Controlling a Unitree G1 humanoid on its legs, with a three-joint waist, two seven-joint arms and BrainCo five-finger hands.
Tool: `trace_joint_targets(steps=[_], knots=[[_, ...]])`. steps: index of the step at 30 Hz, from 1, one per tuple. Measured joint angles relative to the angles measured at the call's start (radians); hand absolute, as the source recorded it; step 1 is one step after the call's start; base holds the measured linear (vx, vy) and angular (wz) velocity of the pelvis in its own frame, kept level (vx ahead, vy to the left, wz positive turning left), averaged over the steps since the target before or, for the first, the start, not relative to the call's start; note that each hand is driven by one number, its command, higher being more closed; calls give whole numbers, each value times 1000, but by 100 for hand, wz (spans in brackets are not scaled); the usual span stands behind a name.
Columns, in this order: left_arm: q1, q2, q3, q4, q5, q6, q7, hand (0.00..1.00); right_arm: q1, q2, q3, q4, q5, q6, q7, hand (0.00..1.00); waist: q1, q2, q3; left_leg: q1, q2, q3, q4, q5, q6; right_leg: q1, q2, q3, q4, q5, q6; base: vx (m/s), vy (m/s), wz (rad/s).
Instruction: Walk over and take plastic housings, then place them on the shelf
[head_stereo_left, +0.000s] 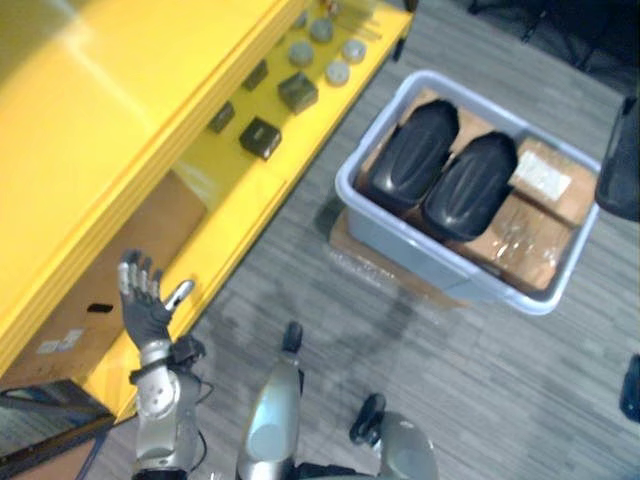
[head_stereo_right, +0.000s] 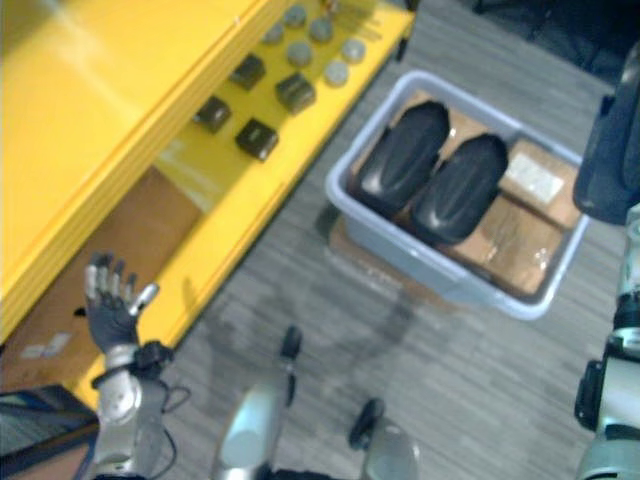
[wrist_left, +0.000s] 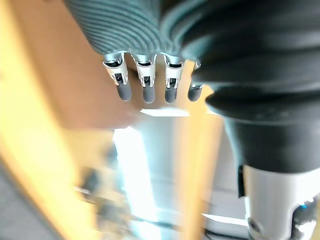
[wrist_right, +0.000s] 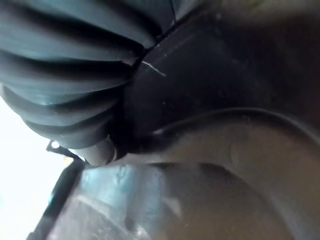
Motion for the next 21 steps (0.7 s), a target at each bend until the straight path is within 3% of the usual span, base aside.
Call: trace_joint_targets(steps=[2,4,5,6,8,12,15,19,21], knots=[[-69,1,-32,-38,0,96,-62,0,32,33,-17,-112,-78,-64,-1,100,-10,-7,-44,40,-5,16,-33,4,3,38,3,1,-50,34,6,94,39,-14],[-109,3,-65,-39,-7,158,-102,0,46,67,-16,-181,-124,-121,1,100,-14,-10,-68,73,-5,33,-55,5,6,60,4,3,-73,56,12,78,27,-22],[-146,4,-102,-39,-44,224,-147,0,61,107,-11,-244,-164,-179,3,100,-25,-11,-89,107,-3,42,-77,7,9,81,5,5,-87,76,11,51,32,-20],[-157,7,-114,-39,-51,245,-161,0,62,127,-3,-265,-175,-197,4,100,-28,-12,-100,120,-2,50,-88,8,10,86,5,6,-91,83,10,39,33,-32],[-210,22,-173,-28,-133,340,-236,0,86,191,23,-334,-240,-290,7,100,-35,-18,-151,163,2,80,-132,19,18,93,4,17,-101,104,8,32,24,-38],[-308,36,-241,37,-209,466,-310,0,106,259,104,-414,-316,-399,28,100,-66,-16,-190,226,2,113,-205,50,24,102,2,45,-107,125,7,-22,36,-27],[-371,33,-317,108,-246,532,-336,0,115,308,179,-451,-362,-452,35,100,-86,-13,-197,240,2,141,-212,47,31,99,-1,67,-109,131,3,-103,47,-27],[-382,-4,-392,185,-264,548,-328,0,159,362,272,-469,-409,-491,68,100,-103,4,-214,237,10,167,-212,44,32,100,6,76,-150,124,-6,-133,5,-21],[-382,-9,-413,217,-292,548,-322,0,185,373,312,-468,-428,-498,78,100,-108,26,-227,231,20,171,-212,48,27,100,23,84,-174,120,-12,-91,-48,-15]])
